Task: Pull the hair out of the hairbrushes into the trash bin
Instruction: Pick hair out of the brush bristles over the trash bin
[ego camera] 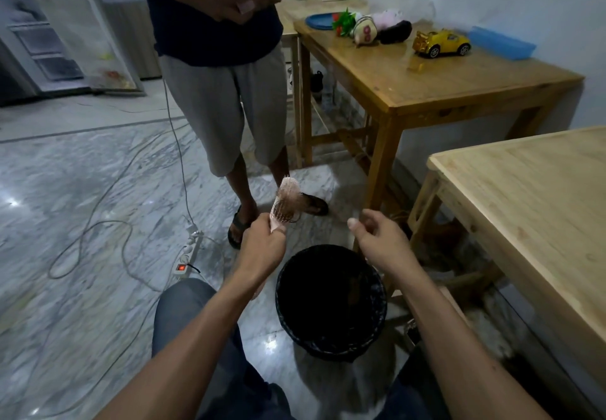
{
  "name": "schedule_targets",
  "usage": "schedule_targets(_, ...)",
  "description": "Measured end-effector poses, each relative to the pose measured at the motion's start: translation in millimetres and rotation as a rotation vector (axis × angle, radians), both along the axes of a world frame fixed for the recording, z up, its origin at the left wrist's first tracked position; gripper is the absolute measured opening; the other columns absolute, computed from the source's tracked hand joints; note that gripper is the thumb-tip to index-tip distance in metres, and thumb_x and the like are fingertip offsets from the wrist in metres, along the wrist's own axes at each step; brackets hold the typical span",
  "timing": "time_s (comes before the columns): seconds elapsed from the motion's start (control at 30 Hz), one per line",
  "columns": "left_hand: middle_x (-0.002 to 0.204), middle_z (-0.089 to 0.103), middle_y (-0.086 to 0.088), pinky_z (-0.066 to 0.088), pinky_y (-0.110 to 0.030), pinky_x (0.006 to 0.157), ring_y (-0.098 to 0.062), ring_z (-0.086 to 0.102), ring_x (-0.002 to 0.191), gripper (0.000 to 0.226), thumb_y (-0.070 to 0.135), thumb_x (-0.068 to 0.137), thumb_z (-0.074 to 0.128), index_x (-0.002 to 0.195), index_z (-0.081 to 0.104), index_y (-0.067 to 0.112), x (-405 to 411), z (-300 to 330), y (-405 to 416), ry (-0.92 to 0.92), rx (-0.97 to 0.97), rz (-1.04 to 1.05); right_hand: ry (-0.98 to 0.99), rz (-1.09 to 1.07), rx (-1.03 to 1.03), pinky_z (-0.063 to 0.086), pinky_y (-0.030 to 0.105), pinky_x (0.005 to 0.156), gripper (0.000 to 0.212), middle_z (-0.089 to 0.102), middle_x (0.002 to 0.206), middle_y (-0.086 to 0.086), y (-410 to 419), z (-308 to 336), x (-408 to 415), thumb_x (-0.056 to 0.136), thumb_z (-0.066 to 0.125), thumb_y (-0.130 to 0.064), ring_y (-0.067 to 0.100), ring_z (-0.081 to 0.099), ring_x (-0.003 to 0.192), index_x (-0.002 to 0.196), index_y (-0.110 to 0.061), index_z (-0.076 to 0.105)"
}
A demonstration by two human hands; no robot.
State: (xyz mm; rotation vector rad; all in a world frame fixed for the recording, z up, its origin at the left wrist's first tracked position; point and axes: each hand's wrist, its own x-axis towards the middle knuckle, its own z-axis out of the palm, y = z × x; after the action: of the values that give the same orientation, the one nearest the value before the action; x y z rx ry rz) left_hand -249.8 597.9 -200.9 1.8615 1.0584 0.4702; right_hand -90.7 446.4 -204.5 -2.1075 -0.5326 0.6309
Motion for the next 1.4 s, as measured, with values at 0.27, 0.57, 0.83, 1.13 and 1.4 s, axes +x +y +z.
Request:
schedule_targets(0.27, 0.091, 0.068, -0.002, 0.047, -0.039, 0.070, -0.019, 0.061, 0.081, 0.016, 0.018, 0.098, 0.053, 0.112, 0.061, 0.019, 7.6, 0.4, -19.1, 0.067, 0.209, -0.108, -0.044, 0.031, 0.234, 0.058, 0.031, 0.066, 0.025, 0.077, 0.082, -0.004, 28.3, 16.1, -22.1, 0.082, 0.081, -0.047, 0.010, 0.071, 0.067, 0.096, -0.028, 0.076)
schedule_targets(0.57, 0.069, 0.052, -0.013, 0.037, -0.031, 0.048, -0.023, 0.047, 0.053, 0.021, 0.030, 0.088, 0.052, 0.079, 0.054, 0.010, -0.3, -15.1, 11.9, -0.090, -0.257, 0.130, -0.013, -0.199, 0.203, 0.059, 0.045, 0.087, 0.009, 0.074, 0.084, -0.005, 7.0, 4.9, 1.2, 0.087, 0.076, -0.031, 0.020, 0.069, 0.092, 0.081, -0.025, 0.078)
schedule_targets(0.83, 0.069, 0.055, -0.001, 0.039, -0.036, 0.056, -0.021, 0.047, 0.058, 0.012, 0.028, 0.085, 0.051, 0.087, 0.058, 0.018, 0.3, -20.3, 4.8, -0.065, -0.170, -0.031, 0.067, -0.108, 0.023, 0.060, 0.040, 0.079, 0.035, 0.074, 0.103, 0.003, 0.8, -1.4, -3.6, 0.094, 0.059, -0.023, 0.018, 0.071, 0.088, 0.128, -0.018, 0.068)
schedule_targets(1.13, 0.103, 0.070, -0.002, 0.049, -0.038, 0.079, -0.020, 0.064, 0.094, 0.023, 0.021, 0.099, 0.056, 0.120, 0.064, 0.018, 9.7, 1.7, -14.3, -0.007, 0.171, -0.210, 0.240, 0.048, 0.296, 0.045, 0.021, 0.044, 0.038, 0.074, 0.096, -0.005, 21.9, -0.7, -14.5, 0.098, 0.067, -0.035, 0.010, 0.065, 0.057, 0.133, -0.022, 0.064)
schedule_targets(1.4, 0.068, 0.061, -0.002, 0.038, -0.031, 0.052, -0.022, 0.052, 0.060, 0.014, 0.020, 0.096, 0.053, 0.085, 0.059, 0.013, 8.0, -0.2, 1.9, -0.110, -0.127, -0.021, 0.144, -0.200, 0.311, 0.045, 0.025, 0.055, 0.019, 0.071, 0.062, -0.004, 8.5, -6.1, -8.7, 0.092, 0.075, -0.026, 0.009, 0.055, 0.049, 0.075, -0.019, 0.077)
